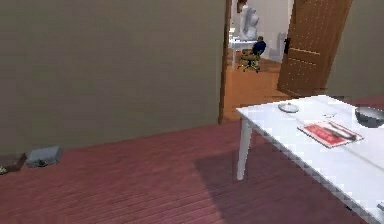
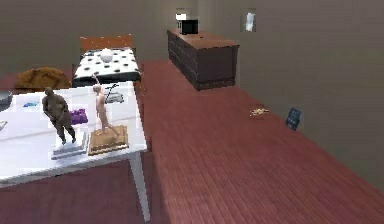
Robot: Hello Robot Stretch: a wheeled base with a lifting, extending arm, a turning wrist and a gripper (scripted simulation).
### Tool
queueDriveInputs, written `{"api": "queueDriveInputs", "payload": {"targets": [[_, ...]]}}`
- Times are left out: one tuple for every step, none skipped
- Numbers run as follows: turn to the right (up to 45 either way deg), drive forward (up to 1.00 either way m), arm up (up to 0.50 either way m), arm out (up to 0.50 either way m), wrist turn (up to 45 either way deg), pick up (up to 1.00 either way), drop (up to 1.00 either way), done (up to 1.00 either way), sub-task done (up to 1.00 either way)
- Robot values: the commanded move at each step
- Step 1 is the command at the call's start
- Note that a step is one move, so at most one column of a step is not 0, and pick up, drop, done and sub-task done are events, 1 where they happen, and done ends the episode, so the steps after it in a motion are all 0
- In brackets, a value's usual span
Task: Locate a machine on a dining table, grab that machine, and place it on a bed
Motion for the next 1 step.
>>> {"api": "queueDriveInputs", "payload": {"targets": [[0.0, 1.0, 0.0, 0.0, 0.0, 0.0, 0.0, 0.0, 0.0]]}}
